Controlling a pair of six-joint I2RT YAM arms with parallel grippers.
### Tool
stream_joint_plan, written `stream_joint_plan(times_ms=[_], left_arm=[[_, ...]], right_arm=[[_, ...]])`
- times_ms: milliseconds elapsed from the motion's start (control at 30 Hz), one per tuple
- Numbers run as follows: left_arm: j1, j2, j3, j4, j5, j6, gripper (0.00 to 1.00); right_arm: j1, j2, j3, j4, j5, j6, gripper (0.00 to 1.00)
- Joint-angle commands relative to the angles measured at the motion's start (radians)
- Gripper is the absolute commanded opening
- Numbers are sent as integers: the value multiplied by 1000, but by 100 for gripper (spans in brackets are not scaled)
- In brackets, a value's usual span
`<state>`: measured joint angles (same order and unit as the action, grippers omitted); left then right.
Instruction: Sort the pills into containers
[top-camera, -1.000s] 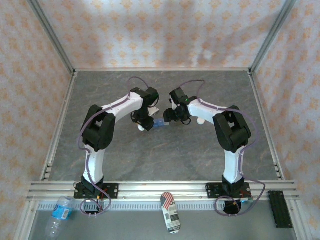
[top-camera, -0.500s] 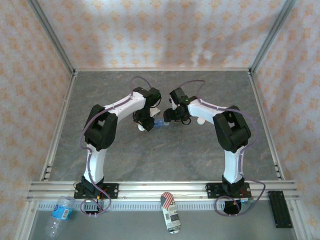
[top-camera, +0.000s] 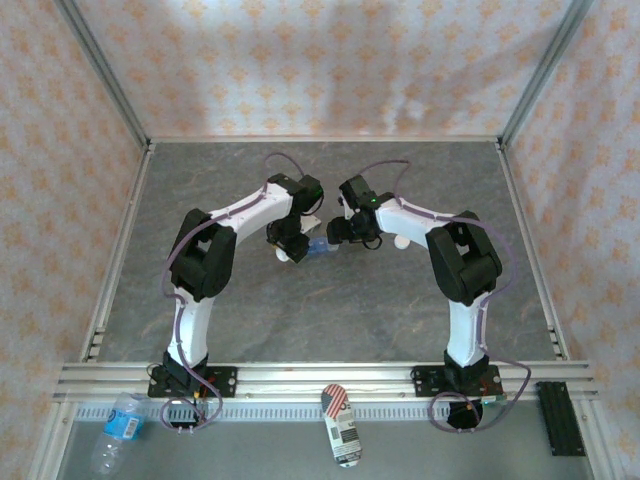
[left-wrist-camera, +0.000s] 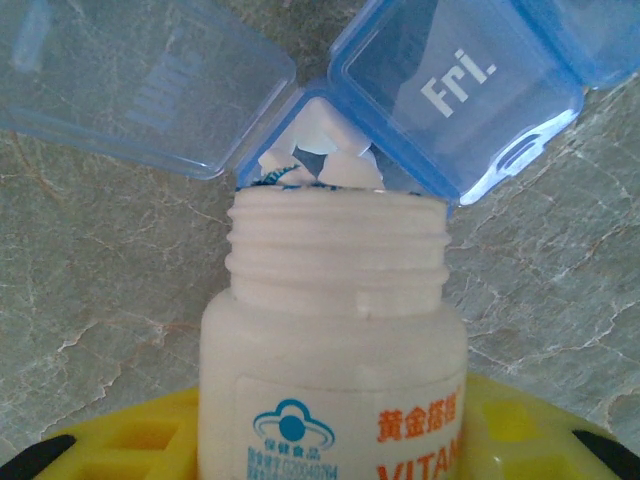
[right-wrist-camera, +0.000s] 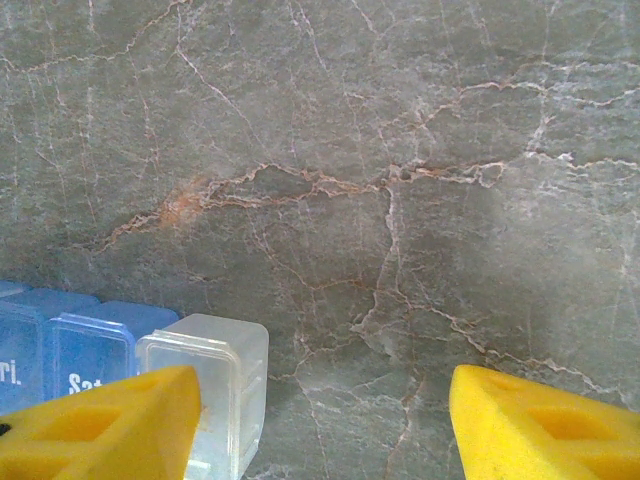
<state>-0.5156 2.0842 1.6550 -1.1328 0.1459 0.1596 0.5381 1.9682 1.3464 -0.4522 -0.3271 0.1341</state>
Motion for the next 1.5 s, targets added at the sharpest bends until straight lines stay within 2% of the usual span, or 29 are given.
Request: stream_joint_plan(times_ms=[0,1467], left_arm=[[-3,-14,-15,-2,-29,21,0],[31,-309,-488,513,89,-71,0]], right_arm=[[3,24,-22,-16,20,6,67],[3,40,4,-43,46,16,67]])
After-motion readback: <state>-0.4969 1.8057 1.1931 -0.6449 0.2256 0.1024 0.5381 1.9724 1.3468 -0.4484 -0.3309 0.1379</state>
